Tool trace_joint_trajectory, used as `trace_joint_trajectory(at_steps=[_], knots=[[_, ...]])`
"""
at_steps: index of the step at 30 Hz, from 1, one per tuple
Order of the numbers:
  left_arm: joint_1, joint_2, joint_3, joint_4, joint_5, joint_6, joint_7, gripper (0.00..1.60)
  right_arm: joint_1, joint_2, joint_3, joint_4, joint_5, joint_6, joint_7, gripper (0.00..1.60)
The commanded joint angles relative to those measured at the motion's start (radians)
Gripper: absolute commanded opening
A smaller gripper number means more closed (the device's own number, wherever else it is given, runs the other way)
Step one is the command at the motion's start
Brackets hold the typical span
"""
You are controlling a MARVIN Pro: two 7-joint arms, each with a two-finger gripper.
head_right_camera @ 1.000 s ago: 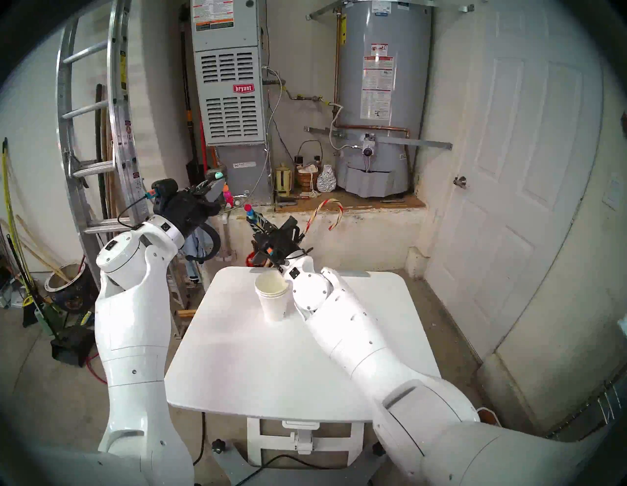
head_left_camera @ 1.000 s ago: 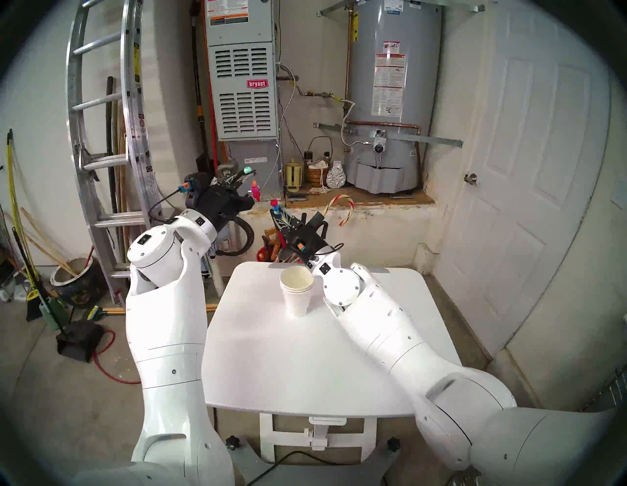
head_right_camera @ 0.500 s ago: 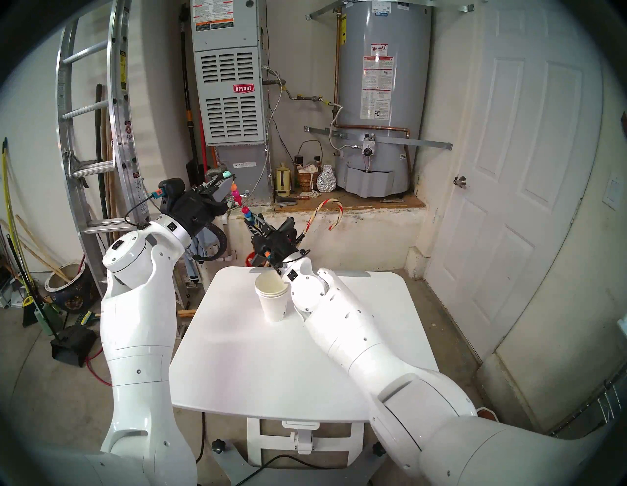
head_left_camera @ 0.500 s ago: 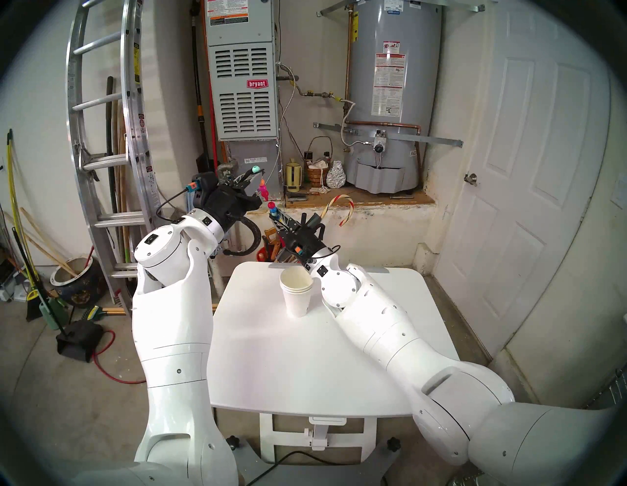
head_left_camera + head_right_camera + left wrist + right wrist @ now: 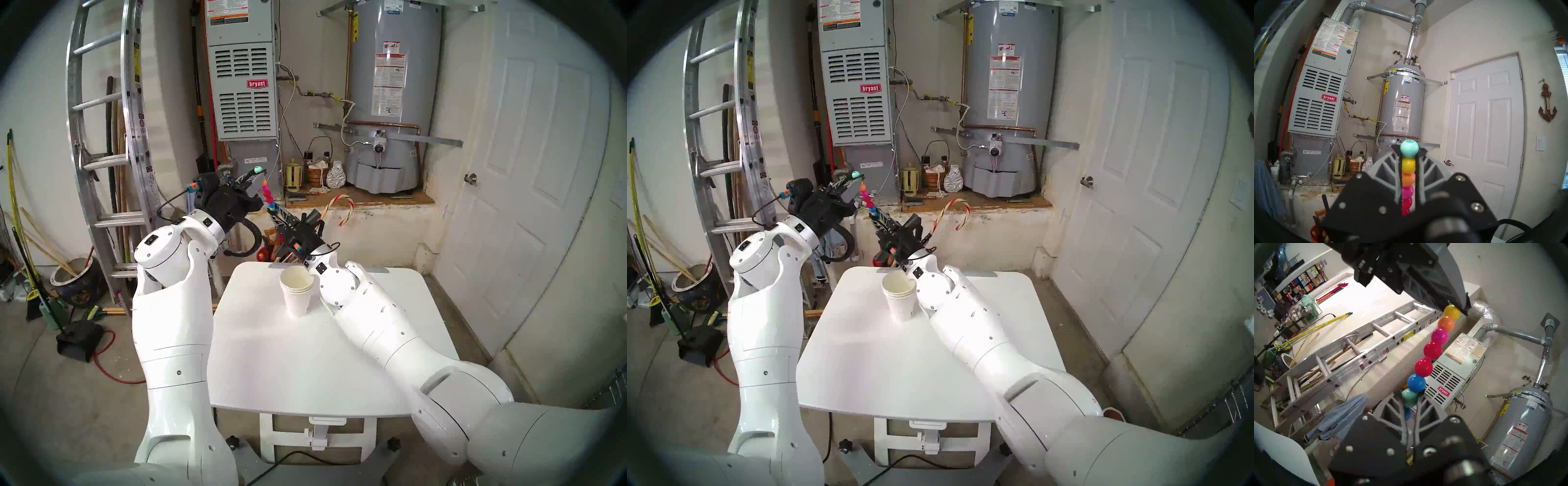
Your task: Switch the marker to another color
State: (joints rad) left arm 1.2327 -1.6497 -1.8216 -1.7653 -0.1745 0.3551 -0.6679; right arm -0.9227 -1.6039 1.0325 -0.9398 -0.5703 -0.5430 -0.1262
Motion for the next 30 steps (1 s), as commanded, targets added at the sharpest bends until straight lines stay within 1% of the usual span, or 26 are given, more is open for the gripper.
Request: trace_joint_trajectory(at_steps=[1, 9, 13, 14, 16, 17, 18, 20, 21, 30], knots=[[-0.013, 0.003, -0.002, -0.018, 0.000, -0.008, 0.001, 0.00, 0.010, -0.006, 0.005, -0.036, 0.009, -0.001, 0.005, 0.00], [-0.008, 0.010, 0.003, -0.004, 0.010, -0.012, -0.004, 0.00, 0.015, -0.011, 0.011, -0.039, 0.013, 0.001, 0.010, 0.00], [0.004, 0.023, 0.014, 0.007, 0.033, -0.045, -0.007, 0.00, 0.017, -0.012, 0.013, -0.049, 0.015, 0.003, 0.015, 0.00], [0.008, 0.027, 0.017, 0.011, 0.035, -0.053, -0.014, 0.00, 0.014, -0.015, 0.019, -0.056, 0.031, 0.004, 0.026, 0.00], [0.019, 0.033, 0.026, 0.013, 0.056, -0.088, -0.014, 0.00, 0.013, -0.013, 0.020, -0.064, 0.029, 0.006, 0.030, 0.00], [0.021, 0.033, 0.027, 0.015, 0.057, -0.090, -0.017, 0.00, 0.013, -0.013, 0.021, -0.068, 0.031, 0.007, 0.035, 0.00], [0.028, 0.039, 0.033, 0.016, 0.073, -0.120, -0.018, 0.00, 0.013, -0.013, 0.023, -0.071, 0.033, 0.007, 0.040, 0.00], [0.034, 0.037, 0.035, 0.019, 0.075, -0.124, -0.020, 0.00, 0.012, -0.014, 0.028, -0.077, 0.039, 0.006, 0.046, 0.00], [0.038, 0.038, 0.036, 0.021, 0.082, -0.147, -0.019, 0.00, 0.013, -0.015, 0.030, -0.080, 0.042, 0.007, 0.050, 0.00], [0.046, 0.023, 0.034, 0.029, 0.087, -0.175, -0.012, 0.00, 0.004, -0.022, 0.046, -0.094, 0.050, 0.005, 0.068, 0.00]])
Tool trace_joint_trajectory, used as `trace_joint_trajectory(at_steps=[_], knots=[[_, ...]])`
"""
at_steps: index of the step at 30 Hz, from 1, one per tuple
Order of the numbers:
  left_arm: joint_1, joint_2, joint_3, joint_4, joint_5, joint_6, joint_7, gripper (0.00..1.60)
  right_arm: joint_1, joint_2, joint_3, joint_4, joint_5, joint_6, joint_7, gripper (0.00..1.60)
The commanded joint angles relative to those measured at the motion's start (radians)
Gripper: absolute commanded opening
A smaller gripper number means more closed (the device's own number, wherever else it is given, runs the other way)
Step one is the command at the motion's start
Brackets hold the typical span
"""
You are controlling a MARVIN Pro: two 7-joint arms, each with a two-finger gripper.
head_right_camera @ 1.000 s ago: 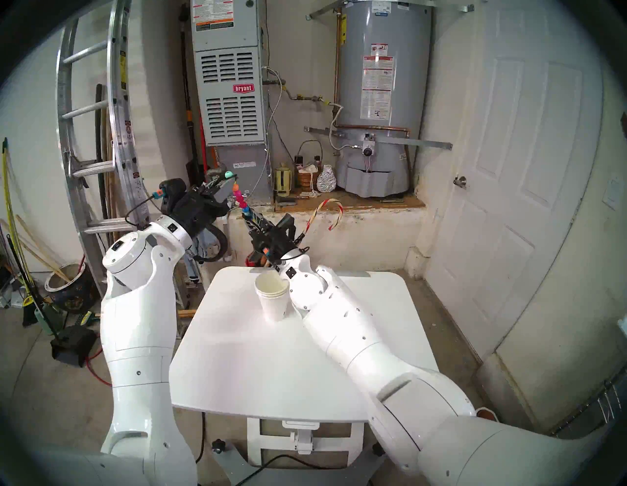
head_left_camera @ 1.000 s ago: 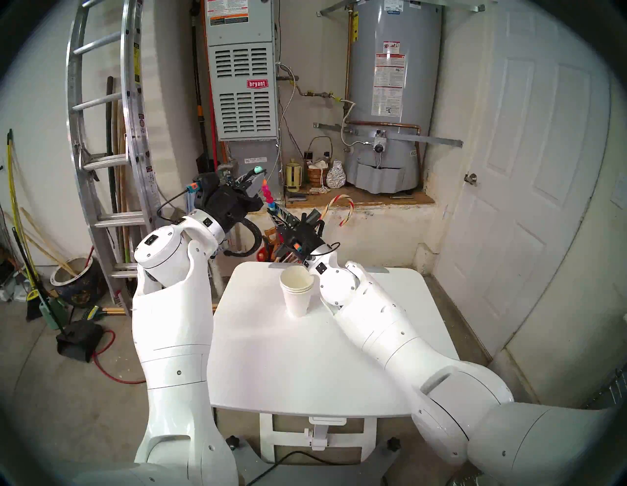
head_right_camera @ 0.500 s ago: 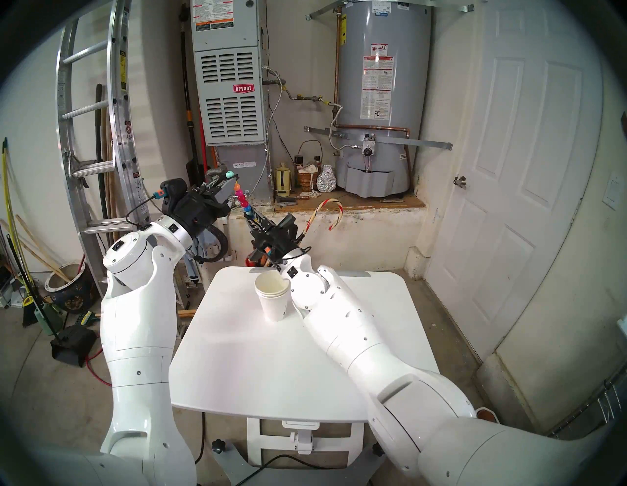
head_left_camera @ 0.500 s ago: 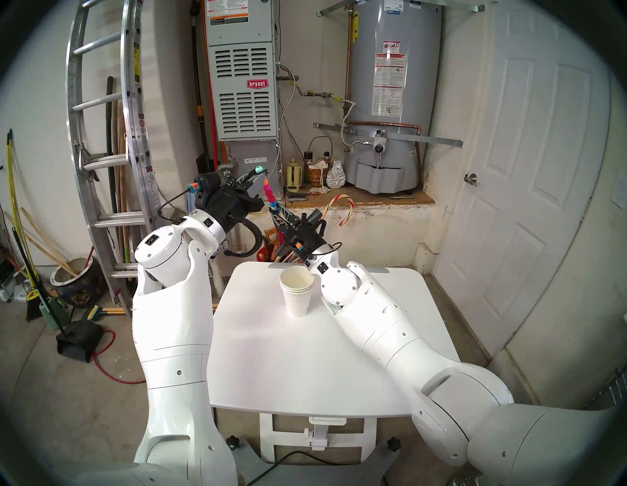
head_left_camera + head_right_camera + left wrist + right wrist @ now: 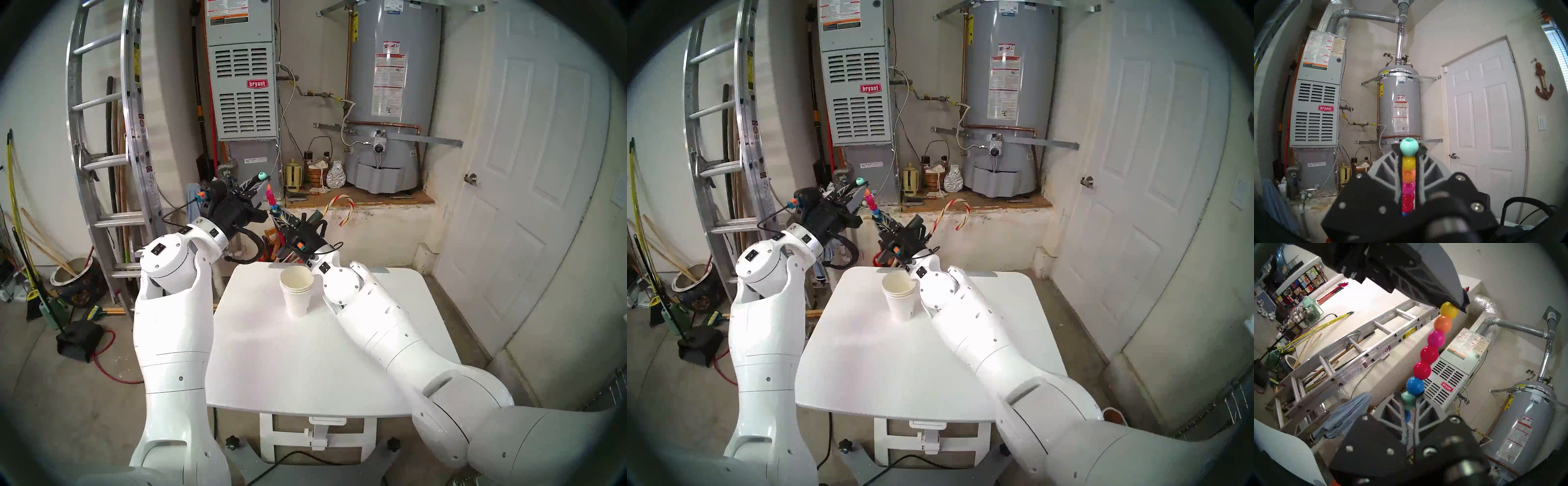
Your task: Switch the marker to another color
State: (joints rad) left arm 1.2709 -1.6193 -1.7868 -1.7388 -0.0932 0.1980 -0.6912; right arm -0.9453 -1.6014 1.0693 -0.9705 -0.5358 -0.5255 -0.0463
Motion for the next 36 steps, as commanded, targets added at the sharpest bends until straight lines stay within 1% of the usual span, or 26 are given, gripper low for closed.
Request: trace_joint_trajectory(at_steps=[1, 7, 9, 12, 20, 28, 30, 31, 32, 34, 36], knots=[[0.008, -0.007, -0.001, 0.002, 0.006, -0.020, 0.012, 0.00, 0.025, -0.025, 0.011, -0.065, 0.015, -0.012, -0.011, 0.00], [0.000, -0.019, -0.011, -0.005, -0.010, -0.017, 0.024, 0.00, 0.015, -0.019, 0.014, -0.070, 0.009, -0.009, -0.008, 0.00], [-0.008, -0.028, -0.020, -0.009, -0.025, 0.000, 0.028, 0.00, 0.013, -0.020, 0.015, -0.070, 0.009, -0.009, -0.007, 0.00], [-0.018, -0.033, -0.027, -0.014, -0.032, 0.004, 0.036, 0.00, 0.010, -0.020, 0.016, -0.072, 0.008, -0.008, -0.008, 0.00], [-0.026, -0.034, -0.032, -0.020, -0.041, 0.019, 0.039, 0.00, 0.005, -0.019, 0.014, -0.076, 0.003, -0.004, -0.006, 0.00], [-0.031, -0.025, -0.029, -0.015, -0.043, 0.028, 0.028, 0.00, 0.011, -0.026, 0.010, -0.060, -0.002, -0.003, -0.005, 0.00], [-0.032, -0.023, -0.031, -0.015, -0.043, 0.043, 0.027, 0.00, 0.014, -0.028, 0.010, -0.053, -0.003, -0.003, -0.005, 0.00], [-0.034, -0.021, -0.031, -0.014, -0.043, 0.046, 0.025, 0.33, 0.016, -0.030, 0.009, -0.049, -0.003, -0.003, -0.006, 0.00], [-0.035, -0.020, -0.031, -0.012, -0.044, 0.048, 0.021, 0.80, 0.017, -0.031, 0.009, -0.046, -0.004, -0.003, -0.006, 0.00], [-0.035, -0.017, -0.032, -0.012, -0.044, 0.048, 0.016, 1.60, 0.021, -0.034, 0.009, -0.039, -0.003, -0.003, -0.006, 0.00], [-0.035, -0.018, -0.036, -0.017, -0.049, 0.060, 0.015, 1.60, 0.025, -0.038, 0.007, -0.030, -0.005, -0.003, -0.008, 0.00]])
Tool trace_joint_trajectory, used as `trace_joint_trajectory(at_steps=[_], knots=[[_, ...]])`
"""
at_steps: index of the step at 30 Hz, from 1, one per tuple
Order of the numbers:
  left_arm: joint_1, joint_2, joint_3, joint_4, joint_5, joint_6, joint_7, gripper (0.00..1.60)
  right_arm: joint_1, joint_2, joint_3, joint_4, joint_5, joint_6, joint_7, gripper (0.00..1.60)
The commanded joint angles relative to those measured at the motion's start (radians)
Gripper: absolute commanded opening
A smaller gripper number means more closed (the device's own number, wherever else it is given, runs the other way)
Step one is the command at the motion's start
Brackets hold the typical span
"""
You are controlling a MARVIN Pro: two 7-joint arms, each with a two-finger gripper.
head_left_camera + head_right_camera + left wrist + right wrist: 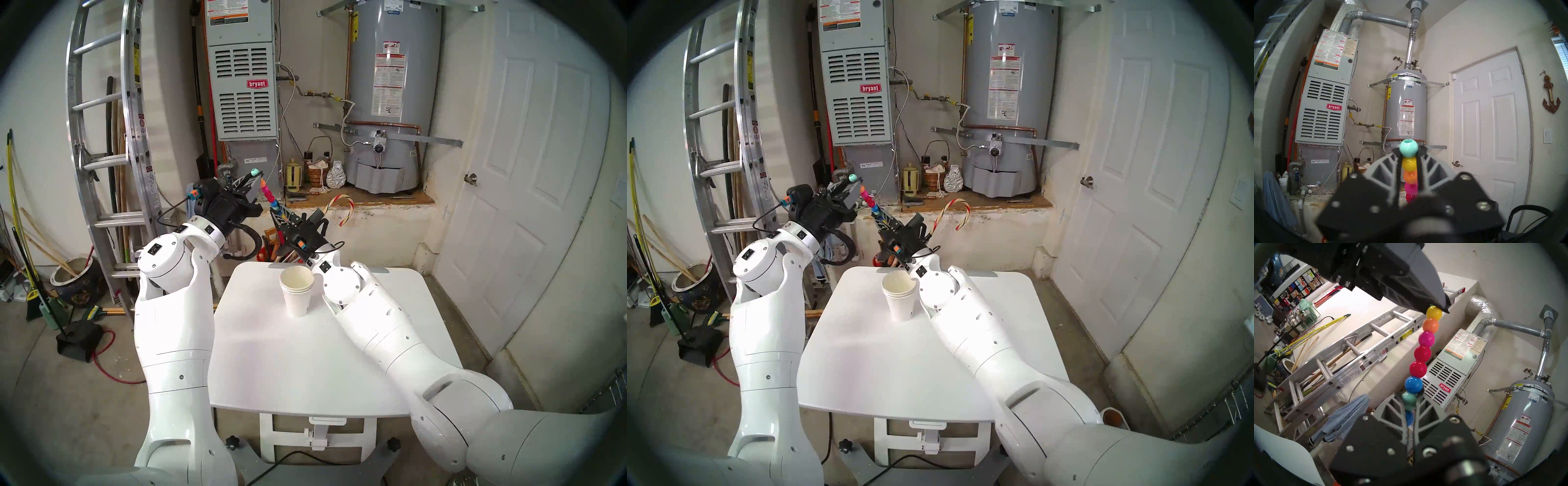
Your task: Switch the marker to another color
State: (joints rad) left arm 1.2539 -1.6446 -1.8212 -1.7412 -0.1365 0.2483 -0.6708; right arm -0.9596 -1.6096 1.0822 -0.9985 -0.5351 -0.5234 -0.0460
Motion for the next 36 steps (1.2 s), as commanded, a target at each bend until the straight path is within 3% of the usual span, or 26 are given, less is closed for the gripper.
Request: trace_joint_trajectory(at_steps=[1, 6, 9, 15, 20, 21, 27, 36], knots=[[-0.019, 0.008, -0.005, -0.016, -0.008, 0.004, -0.007, 1.60, 0.041, -0.032, -0.005, 0.004, -0.004, -0.002, -0.009, 0.00], [-0.035, -0.003, -0.035, -0.032, -0.015, -0.029, 0.011, 1.60, 0.057, -0.039, 0.008, 0.043, -0.003, -0.001, -0.032, 0.00], [-0.058, -0.017, -0.086, -0.049, -0.049, -0.034, 0.030, 1.60, 0.058, -0.026, 0.026, 0.049, 0.000, -0.001, -0.051, 0.00], [-0.039, 0.003, -0.168, -0.062, -0.069, -0.048, 0.044, 1.60, 0.052, -0.021, 0.106, 0.046, 0.054, -0.020, -0.111, 0.00], [0.006, 0.022, -0.188, -0.031, -0.033, -0.054, 0.046, 1.60, 0.028, -0.084, 0.217, 0.003, 0.211, -0.028, -0.149, 0.00], [0.006, 0.022, -0.188, -0.031, -0.033, -0.054, 0.046, 1.60, 0.028, -0.084, 0.217, 0.003, 0.211, -0.028, -0.149, 0.00], [0.031, 0.035, -0.184, 0.007, -0.005, -0.053, 0.043, 1.60, -0.004, -0.130, 0.297, -0.091, 0.400, -0.028, -0.142, 0.00], [0.036, 0.048, -0.154, 0.037, 0.034, -0.063, 0.025, 1.60, -0.126, -0.127, 0.299, -0.212, 0.563, 0.033, -0.039, 0.00]])
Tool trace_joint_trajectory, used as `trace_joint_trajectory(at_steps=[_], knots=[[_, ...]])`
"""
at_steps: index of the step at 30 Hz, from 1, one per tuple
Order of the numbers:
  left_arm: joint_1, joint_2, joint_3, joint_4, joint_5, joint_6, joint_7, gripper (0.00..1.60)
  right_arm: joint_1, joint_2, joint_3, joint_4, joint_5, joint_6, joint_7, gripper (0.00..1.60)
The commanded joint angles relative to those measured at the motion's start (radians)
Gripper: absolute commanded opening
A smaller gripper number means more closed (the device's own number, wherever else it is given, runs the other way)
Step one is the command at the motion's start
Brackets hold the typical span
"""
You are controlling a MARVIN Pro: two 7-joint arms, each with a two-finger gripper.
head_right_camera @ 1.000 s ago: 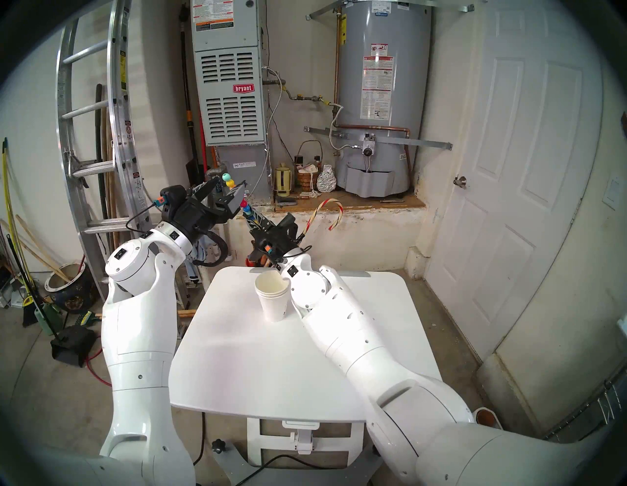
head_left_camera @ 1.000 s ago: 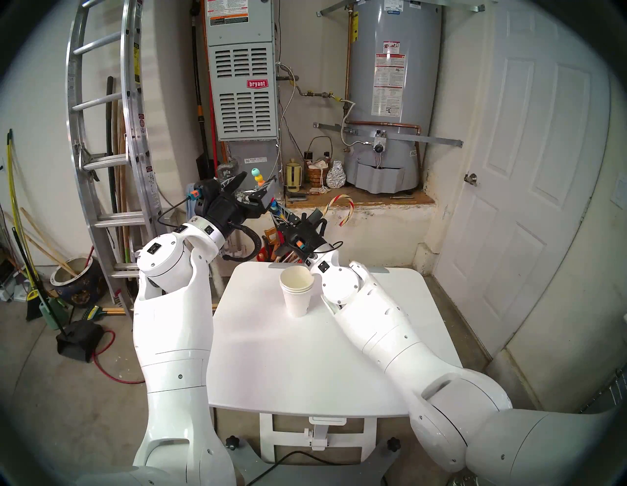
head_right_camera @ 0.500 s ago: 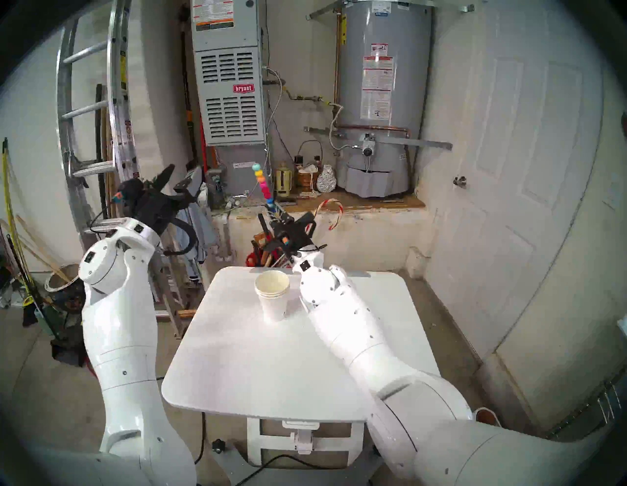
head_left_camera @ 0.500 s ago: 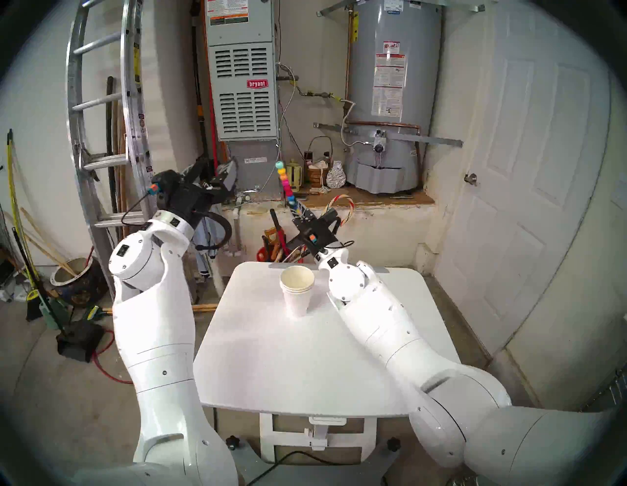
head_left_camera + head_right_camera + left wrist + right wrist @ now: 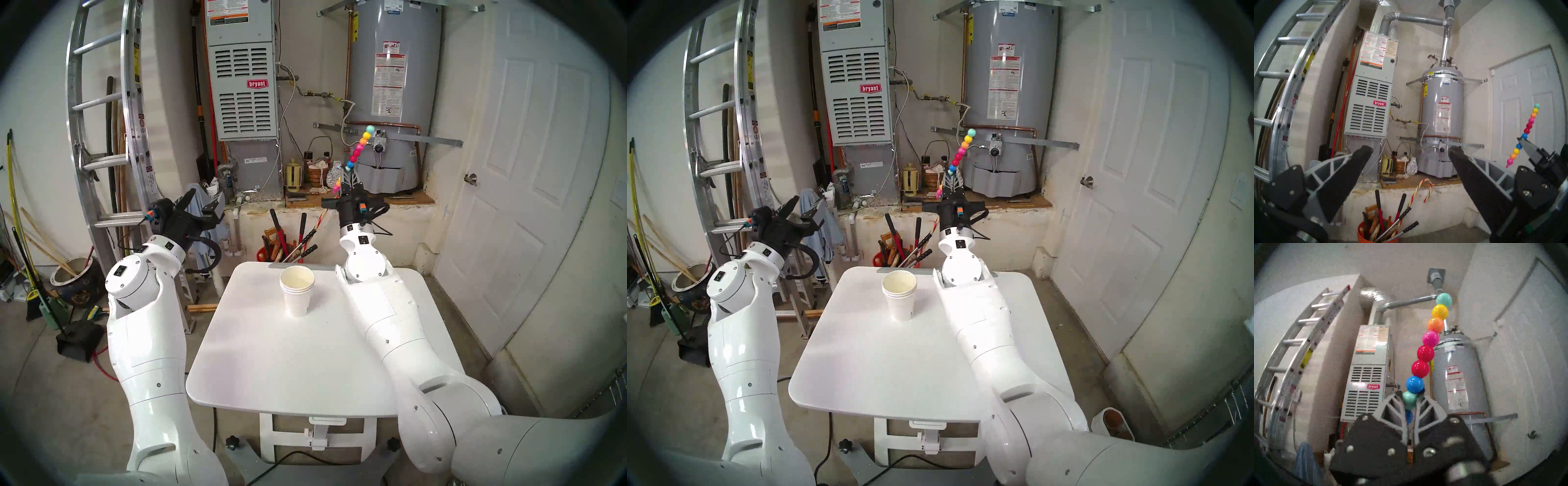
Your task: Switch the marker to another color
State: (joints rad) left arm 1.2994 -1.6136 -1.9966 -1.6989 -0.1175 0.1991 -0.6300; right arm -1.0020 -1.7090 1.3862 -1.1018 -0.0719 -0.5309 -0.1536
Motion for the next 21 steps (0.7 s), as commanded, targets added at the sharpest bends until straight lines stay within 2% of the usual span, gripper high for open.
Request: trace_joint_trajectory(at_steps=[1, 2, 11, 21], knots=[[-0.010, 0.017, 0.023, -0.003, 0.018, -0.013, -0.017, 1.60, -0.104, -0.027, -0.007, -0.130, 0.116, 0.058, 0.082, 0.00], [-0.011, 0.017, 0.025, -0.001, 0.020, -0.014, -0.018, 1.60, -0.103, -0.026, -0.009, -0.115, 0.125, 0.055, 0.090, 0.00], [-0.018, 0.021, 0.031, 0.004, 0.039, -0.017, -0.032, 1.60, -0.231, 0.029, -0.035, -0.243, 0.175, 0.142, 0.200, 0.00], [-0.024, 0.020, 0.035, 0.018, 0.053, -0.019, -0.041, 1.60, -0.333, 0.080, -0.043, -0.363, 0.230, 0.203, 0.301, 0.00]])
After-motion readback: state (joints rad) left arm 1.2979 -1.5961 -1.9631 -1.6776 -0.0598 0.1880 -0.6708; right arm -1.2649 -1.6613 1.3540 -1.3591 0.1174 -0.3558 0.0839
